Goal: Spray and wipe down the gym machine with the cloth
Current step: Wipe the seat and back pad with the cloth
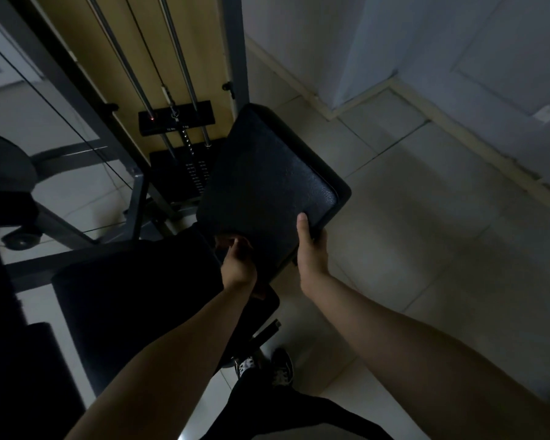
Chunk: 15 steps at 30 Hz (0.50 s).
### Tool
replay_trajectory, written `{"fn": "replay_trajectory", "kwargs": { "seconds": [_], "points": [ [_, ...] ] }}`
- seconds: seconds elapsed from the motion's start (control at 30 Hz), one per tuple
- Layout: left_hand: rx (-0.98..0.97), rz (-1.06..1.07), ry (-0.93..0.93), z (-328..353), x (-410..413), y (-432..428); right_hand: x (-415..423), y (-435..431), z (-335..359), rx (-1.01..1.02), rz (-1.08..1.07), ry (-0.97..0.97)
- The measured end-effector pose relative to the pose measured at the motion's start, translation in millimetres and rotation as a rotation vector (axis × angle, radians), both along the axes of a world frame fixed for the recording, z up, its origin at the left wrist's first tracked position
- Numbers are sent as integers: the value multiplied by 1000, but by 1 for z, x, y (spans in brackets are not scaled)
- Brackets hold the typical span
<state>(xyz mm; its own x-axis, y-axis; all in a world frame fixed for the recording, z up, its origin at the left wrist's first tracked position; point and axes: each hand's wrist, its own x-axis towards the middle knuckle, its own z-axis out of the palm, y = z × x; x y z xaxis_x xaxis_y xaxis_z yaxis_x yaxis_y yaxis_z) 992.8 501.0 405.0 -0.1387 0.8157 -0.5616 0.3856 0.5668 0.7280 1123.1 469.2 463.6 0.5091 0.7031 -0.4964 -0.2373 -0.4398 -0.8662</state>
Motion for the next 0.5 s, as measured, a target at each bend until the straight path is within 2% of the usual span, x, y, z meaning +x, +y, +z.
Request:
{"fn": "replay_trajectory", "kwargs": {
  "seconds": [0.1, 0.23, 0.4, 0.5],
  "points": [
    [111, -7, 25, 15, -3, 3, -10, -10, 4, -173, 136, 26],
    [94, 76, -139, 21, -16, 4, -35, -27, -15, -554, 367, 182],
    [18, 61, -29, 2, -53, -12, -79, -20, -33, -527, 386, 192],
    [-59, 199, -183, 0, -74, -20, -105, -9, -45, -465, 502, 3]
  ]
}}
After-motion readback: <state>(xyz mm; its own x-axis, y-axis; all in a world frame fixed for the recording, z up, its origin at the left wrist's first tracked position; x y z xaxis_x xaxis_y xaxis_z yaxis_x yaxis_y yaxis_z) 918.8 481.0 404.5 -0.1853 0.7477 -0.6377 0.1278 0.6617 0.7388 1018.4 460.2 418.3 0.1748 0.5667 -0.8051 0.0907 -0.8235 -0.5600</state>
